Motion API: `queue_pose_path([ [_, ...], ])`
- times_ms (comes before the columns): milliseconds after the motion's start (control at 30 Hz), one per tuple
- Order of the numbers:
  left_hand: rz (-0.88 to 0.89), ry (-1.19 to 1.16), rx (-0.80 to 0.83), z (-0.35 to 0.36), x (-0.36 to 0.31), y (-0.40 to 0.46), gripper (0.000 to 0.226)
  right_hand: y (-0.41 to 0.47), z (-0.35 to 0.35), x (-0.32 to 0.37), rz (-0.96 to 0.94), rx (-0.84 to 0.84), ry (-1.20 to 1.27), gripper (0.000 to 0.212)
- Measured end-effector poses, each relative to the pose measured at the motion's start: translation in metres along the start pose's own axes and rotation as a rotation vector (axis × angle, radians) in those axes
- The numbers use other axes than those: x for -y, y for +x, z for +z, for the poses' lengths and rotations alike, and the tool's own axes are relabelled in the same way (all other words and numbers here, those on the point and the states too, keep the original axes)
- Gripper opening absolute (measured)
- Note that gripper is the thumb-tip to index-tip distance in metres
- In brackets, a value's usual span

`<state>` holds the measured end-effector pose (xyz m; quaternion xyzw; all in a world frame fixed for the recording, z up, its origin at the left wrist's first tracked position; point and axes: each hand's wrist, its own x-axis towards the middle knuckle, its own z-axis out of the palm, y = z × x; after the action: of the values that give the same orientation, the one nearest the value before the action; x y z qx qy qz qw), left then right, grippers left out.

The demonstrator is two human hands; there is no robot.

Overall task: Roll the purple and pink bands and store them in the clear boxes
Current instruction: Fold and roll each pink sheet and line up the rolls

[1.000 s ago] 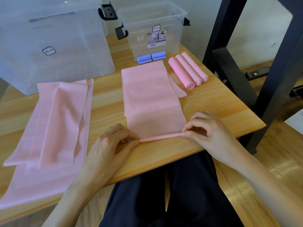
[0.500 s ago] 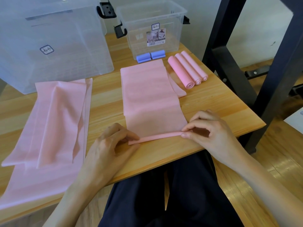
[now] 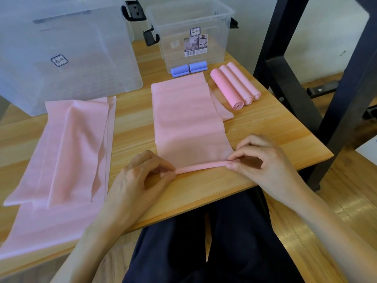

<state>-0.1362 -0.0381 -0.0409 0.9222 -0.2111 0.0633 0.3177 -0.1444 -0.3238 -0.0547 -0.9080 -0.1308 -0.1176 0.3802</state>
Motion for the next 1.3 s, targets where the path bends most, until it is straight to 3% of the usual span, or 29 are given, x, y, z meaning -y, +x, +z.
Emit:
queue_pose_path([
  [267, -0.037, -0.077, 0.045, -0.0032, 0.0009, 0.0023, 0.013, 0.0025, -0.0077, 0.0041, 0.065, 0.113, 0.051, 0.029],
  [433, -0.034, -0.059, 0.008, -0.0022, 0.0027, 0.0058, 0.016, 0.0039, -0.0011, 0.0022, 0.047, 0.012, 0.056, 0.014],
  [600, 0.008, -0.024, -0.014, -0.0002, 0.0051, 0.0038, 0.010, 0.0045, 0.0003, -0.0038, -0.031, -0.021, 0.065, 0.021],
  [833, -0.006, -0.030, -0.017, -0.0012, 0.0063, 0.0024, 0.007, 0.0031, -0.0048, -0.0029, 0.002, 0.067, 0.051, 0.032],
  [1033, -0.024, -0.018, -0.074, 0.0014, 0.0041, 0.0028, 0.006, 0.0061, -0.0002, -0.0009, 0.011, 0.011, 0.021, 0.019],
  [1200, -0.028, 0.021, -0.081, 0.0031, 0.0041, 0.0029, 0.014, 0.0062, -0.0023, -0.0036, 0.001, 0.013, 0.043, 0.031],
  [1300, -0.039, 0.026, -0.058, 0.0012, 0.0047, 0.0032, 0.007, 0.0058, -0.0030, -0.0021, 0.015, 0.019, 0.042, 0.033],
])
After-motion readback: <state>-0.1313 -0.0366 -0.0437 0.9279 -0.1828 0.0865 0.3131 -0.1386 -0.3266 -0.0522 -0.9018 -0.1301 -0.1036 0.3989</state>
